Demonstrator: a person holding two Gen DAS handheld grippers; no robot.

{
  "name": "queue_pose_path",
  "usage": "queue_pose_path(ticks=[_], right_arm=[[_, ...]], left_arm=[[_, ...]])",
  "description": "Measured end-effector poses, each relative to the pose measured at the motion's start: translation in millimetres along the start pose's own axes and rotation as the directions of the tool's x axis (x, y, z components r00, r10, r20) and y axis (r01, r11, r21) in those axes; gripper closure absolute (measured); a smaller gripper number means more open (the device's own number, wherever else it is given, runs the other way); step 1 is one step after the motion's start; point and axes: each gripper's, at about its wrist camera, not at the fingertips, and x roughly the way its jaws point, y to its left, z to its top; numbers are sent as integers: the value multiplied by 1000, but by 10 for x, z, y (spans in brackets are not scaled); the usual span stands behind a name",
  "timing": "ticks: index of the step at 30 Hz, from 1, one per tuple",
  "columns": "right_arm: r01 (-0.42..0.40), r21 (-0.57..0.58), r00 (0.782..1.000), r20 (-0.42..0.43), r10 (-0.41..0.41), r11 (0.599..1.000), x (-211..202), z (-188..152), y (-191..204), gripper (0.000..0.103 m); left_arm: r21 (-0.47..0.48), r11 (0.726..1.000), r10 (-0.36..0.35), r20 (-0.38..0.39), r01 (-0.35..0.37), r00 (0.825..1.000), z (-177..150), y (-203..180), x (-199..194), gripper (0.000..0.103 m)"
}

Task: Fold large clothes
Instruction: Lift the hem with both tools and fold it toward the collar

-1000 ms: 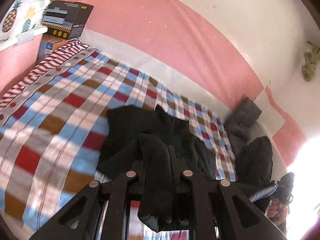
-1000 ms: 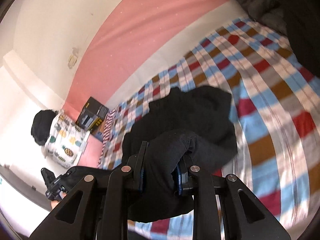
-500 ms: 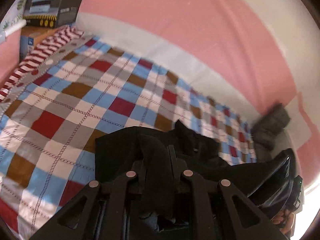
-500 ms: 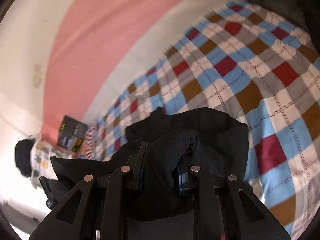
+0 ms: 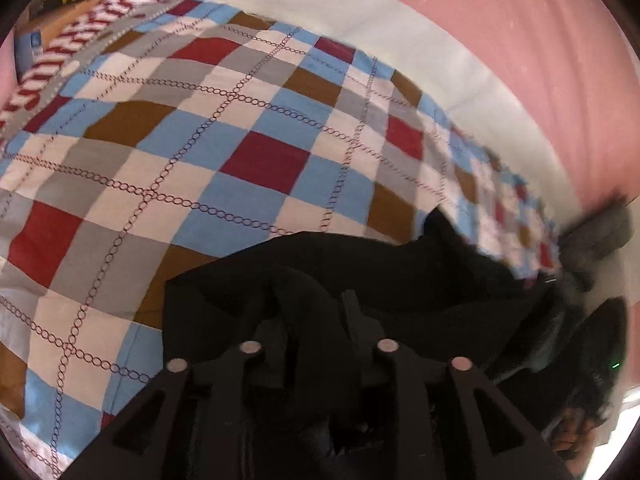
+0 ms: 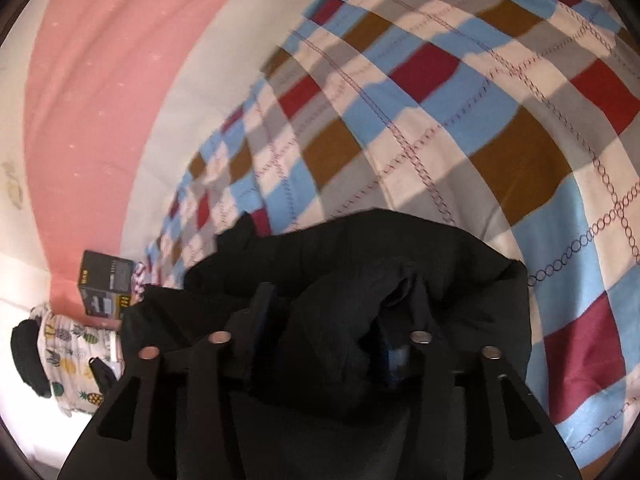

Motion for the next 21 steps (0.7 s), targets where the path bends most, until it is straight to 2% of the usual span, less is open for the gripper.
queue_pose_path(ticks=[1,2,4,5,7,9,11,14,19,20,21], right_arm=[[-21,-12,1000,12,21,1000,-59,14,43,36],[-47,-32,998,36,48,998,-170,32,97,31],[-62,-63,994,85,67,996,-358,75,181,28],[-61,-82,991,112,70,995,-453,95,214,28],[-50,-127,984,165,71,991,-630,111,262,28],[-24,-161,981,186,54,987,-692,90,280,28],[5,-194,985,169,29,981,-638,44,255,28],[81,-227,991,123,-54,971,-394,-21,182,28],[129,-266,992,51,-119,955,2,-7,103,28],[135,-271,991,37,-130,953,58,0,90,28],[142,-285,990,20,-142,948,131,19,104,30]], left_arm=[[-13,999,-32,11,32,999,27,15,-83,68],[-21,998,-63,27,64,998,48,29,-189,63],[-36,992,-115,60,117,992,85,56,-402,54],[-33,991,-123,103,127,987,94,66,-530,46],[-19,992,-120,205,127,971,124,98,-790,40],[-20,991,-122,259,132,958,132,157,-923,28],[-6,997,-77,231,81,970,123,193,-843,27],[12,1000,-18,117,17,993,97,239,-479,27],[57,998,21,-21,-19,1000,50,195,117,28],[74,997,25,-34,-22,999,45,160,210,33],[94,995,25,-25,-22,999,27,116,226,52]])
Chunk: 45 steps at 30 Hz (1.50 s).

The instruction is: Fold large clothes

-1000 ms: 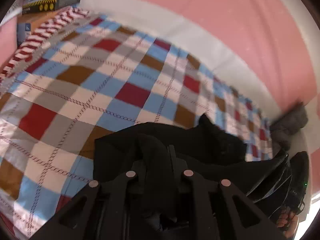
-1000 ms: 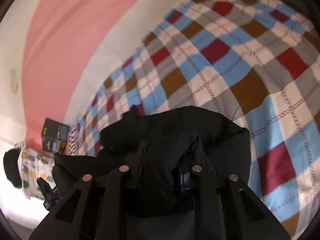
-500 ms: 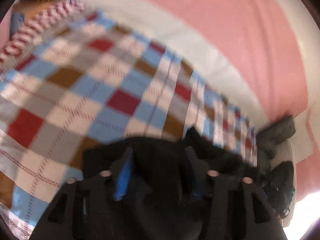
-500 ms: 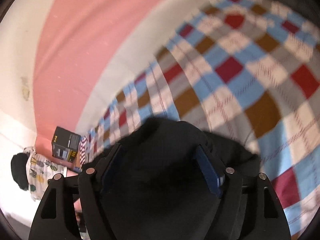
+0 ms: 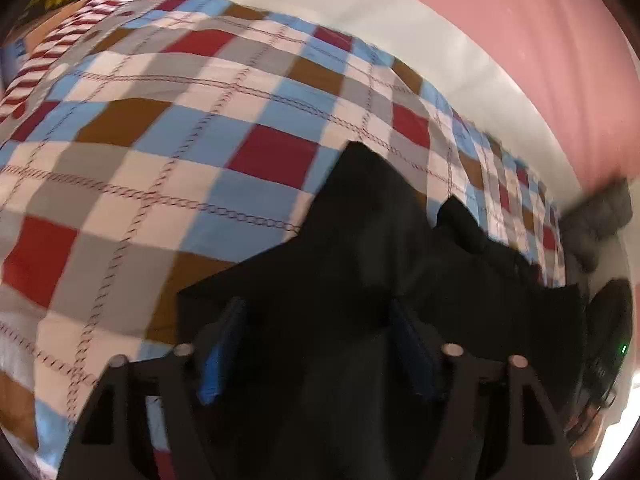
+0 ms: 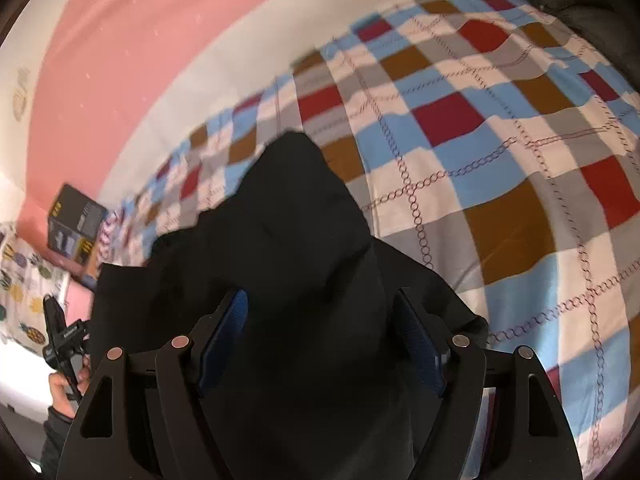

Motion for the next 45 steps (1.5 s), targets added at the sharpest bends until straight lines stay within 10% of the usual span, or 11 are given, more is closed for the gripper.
queue_pose_path(ticks=[2,6,11,23,33,41,45], right_arm=[[29,-21,998,51,-28,999,-44,12,49,85],[85,-61,985,155,-75,995,-221,81,123,88],[195,-20,972,137,-191,981,156,182,-21,89],[242,-27,965,112,-237,970,597,155,-164,78],[217,-71,961,190,-200,974,-224,-34,173,67],[131,-136,974,201,-102,982,-788,-1043,435,65],[96,14,980,176,-97,995,-1000,-1682,12,28]], left_arm=[[48,998,41,71,-44,997,-6,-142,-86,74],[114,989,68,234,-97,970,51,-327,-349,83],[76,988,113,247,-136,962,259,-302,-16,84],[59,983,156,242,-175,958,180,-223,487,72],[101,976,156,291,-192,944,31,-322,-314,67],[173,979,38,343,-103,938,-1103,-308,-1067,62],[56,994,74,295,-94,953,-1658,169,-1239,45]])
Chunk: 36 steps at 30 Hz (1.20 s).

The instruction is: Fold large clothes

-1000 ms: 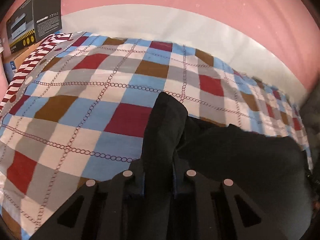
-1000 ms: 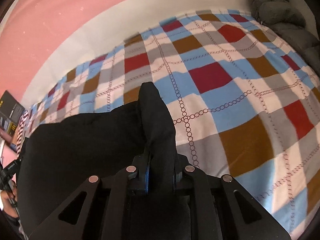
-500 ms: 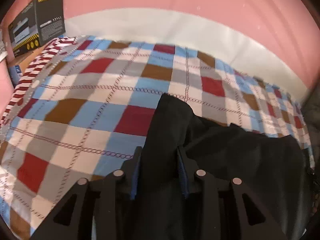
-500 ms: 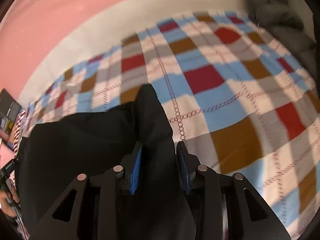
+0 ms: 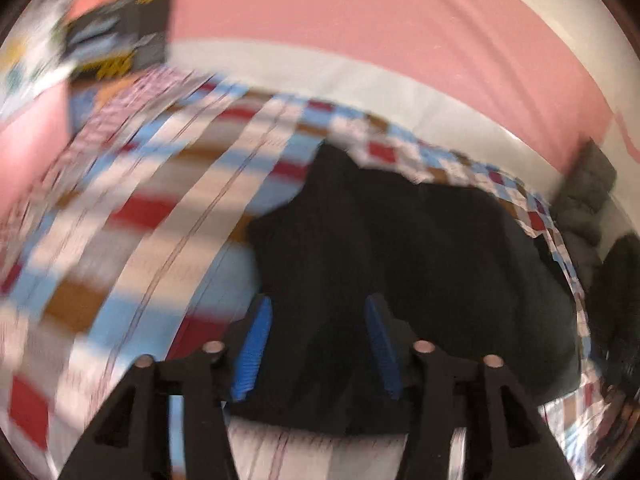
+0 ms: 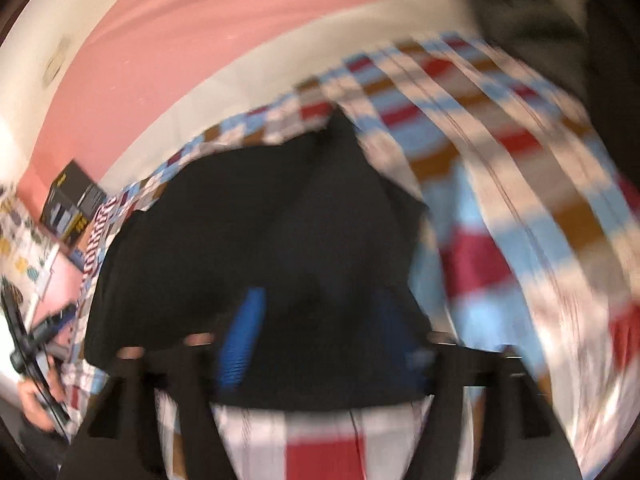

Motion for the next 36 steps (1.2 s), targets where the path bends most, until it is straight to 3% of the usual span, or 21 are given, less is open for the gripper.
queue_pose_path(ticks=[3,5,8,10,12,15,17,23,25,26,28,30,32,36], right_arm=[[-37,192,998,-49,47,981,-64,-411,-400,27],[-69,290,993,-70,93,955,-30,-583,-577,27],[-170,427,975,-59,215,888,111,-699,-748,27],[-232,500,962,-9,273,835,220,-638,-802,27],[-278,529,951,34,307,802,313,-551,-810,27],[-291,548,944,33,327,784,529,-458,-777,26],[-296,557,942,35,334,776,657,-401,-748,20],[-273,570,952,42,305,775,855,-189,-664,19],[-256,565,957,32,289,784,840,-196,-669,21],[-241,554,962,25,273,797,820,-175,-647,30],[-219,527,969,17,247,821,749,-155,-603,45],[-201,497,974,7,228,844,640,-149,-552,55],[-191,487,975,-3,221,852,591,-127,-524,60],[-184,482,976,-12,216,857,430,-89,-480,63]], left_arm=[[-131,991,-28,-86,17,996,-376,348,-52,39],[-236,971,-75,-143,40,987,-579,533,25,36],[-350,936,-118,-204,40,972,-676,676,211,36],[-402,912,-170,-181,85,969,-646,691,282,35],[-423,898,-203,-152,122,967,-595,670,339,29],[-445,884,-225,-128,147,966,-519,653,476,25],[-457,877,-225,-118,148,967,-460,628,585,24],[-429,895,-175,-84,123,981,-283,514,809,21],[-406,908,-146,-79,102,986,-248,463,825,26],[-388,917,-133,-84,90,988,-238,437,802,31],[-345,936,-103,-97,63,990,-192,366,747,44],[-301,952,-83,-102,49,991,-148,314,660,64],[-259,964,-82,-102,53,991,-103,270,565,68],[-215,974,-95,-102,72,990,-79,240,319,70]])
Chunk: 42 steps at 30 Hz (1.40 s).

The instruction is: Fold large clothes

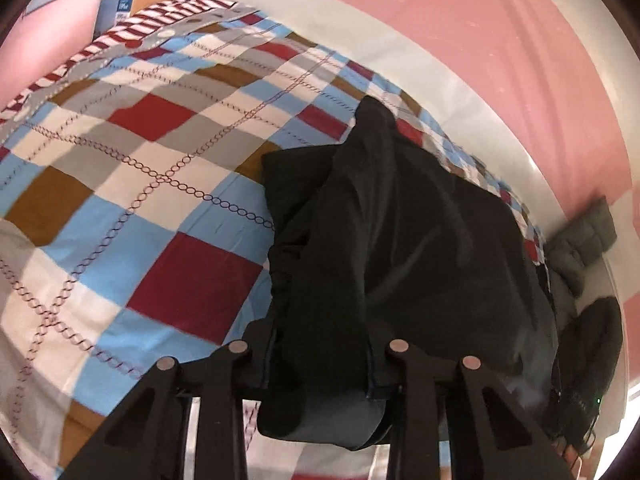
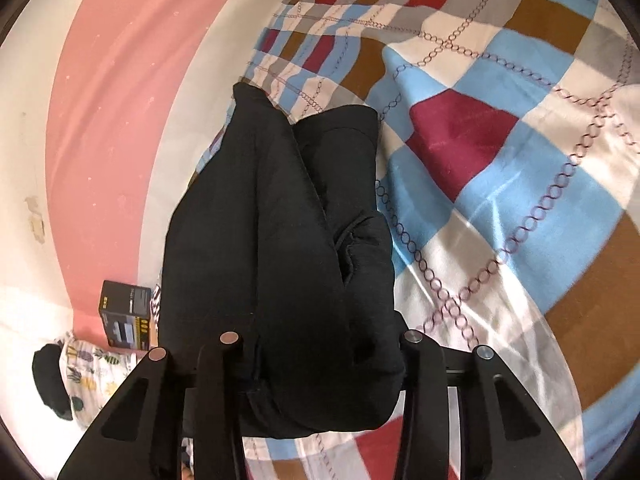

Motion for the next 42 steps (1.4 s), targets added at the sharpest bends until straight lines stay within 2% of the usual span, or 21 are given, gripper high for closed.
queue_pose_path(ticks=[6,15,20,25,27,29,31,32,34,38,39,42], right_arm=[[-5,-13,1000,-20,5,1000,-503,-317,-64,63],[33,3,997,-68,-33,999,-1415,-1113,-441,63],[70,-13,993,-94,-71,997,-1623,-1462,-685,60],[106,13,989,-102,-104,994,-1572,-1492,-815,46],[139,-31,986,-90,-141,990,-1664,-1488,-744,43],[184,-91,980,-58,-190,979,-1787,-1494,-656,40],[264,-191,965,41,-261,946,-1998,-1499,-515,40],[292,-248,956,100,-276,924,-2115,-1504,-413,40],[310,-339,949,161,-270,888,-2227,-1525,-210,40],[253,-520,967,145,-208,816,-2011,-1687,207,40],[237,-581,971,127,-201,779,-1840,-1781,348,40],[207,-688,976,99,-193,696,-1491,-2009,567,40]], left_arm=[[12,999,-31,-13,31,999,-320,102,-523,71],[36,998,-46,-70,49,996,-1350,382,-1451,70],[23,999,-37,-112,39,993,-1827,634,-1634,70],[22,1000,0,-148,4,989,-1857,647,-1604,63],[46,999,18,-152,-11,988,-1829,620,-1678,62],[90,995,52,-123,-41,991,-1811,598,-1836,62],[132,989,77,-58,-69,995,-1786,582,-2036,62],[149,986,85,-32,-79,996,-1770,562,-2131,62],[176,983,61,-8,-58,998,-1728,468,-2226,62],[266,963,-38,-29,45,999,-1722,-1,-2028,62],[289,955,-57,-46,68,997,-1751,-129,-1957,62],[382,910,-136,-100,165,986,-1896,-626,-1650,62]])
